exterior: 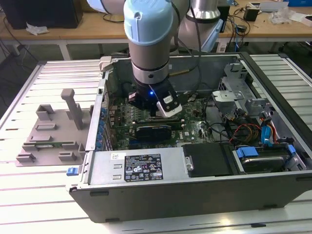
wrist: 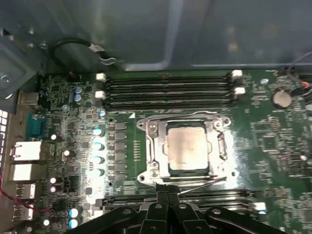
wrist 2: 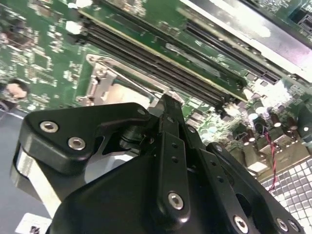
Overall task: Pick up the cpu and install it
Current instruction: 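Install the second cpu locking lever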
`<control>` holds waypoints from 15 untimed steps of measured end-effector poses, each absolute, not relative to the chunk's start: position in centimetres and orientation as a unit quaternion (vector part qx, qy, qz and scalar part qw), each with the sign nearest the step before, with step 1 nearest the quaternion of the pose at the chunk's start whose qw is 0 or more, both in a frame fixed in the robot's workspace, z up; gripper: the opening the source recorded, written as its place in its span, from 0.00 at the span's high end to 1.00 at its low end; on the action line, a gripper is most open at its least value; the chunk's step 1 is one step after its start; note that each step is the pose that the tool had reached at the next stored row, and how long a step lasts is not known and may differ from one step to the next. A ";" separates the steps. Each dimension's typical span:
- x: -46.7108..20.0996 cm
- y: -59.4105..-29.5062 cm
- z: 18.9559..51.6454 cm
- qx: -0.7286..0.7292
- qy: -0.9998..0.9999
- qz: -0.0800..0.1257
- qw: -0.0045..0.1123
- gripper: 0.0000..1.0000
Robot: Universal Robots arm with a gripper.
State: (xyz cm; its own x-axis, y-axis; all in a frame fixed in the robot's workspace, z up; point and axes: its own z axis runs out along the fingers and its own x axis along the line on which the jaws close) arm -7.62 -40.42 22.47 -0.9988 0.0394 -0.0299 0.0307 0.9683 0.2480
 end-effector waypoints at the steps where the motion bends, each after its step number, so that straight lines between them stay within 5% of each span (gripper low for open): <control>1: -7.7 -40.4 22.3 0.018 0.992 0.125 0.017 0.89; 15: -9.4 -40.4 20.3 0.018 0.990 0.142 0.017 0.89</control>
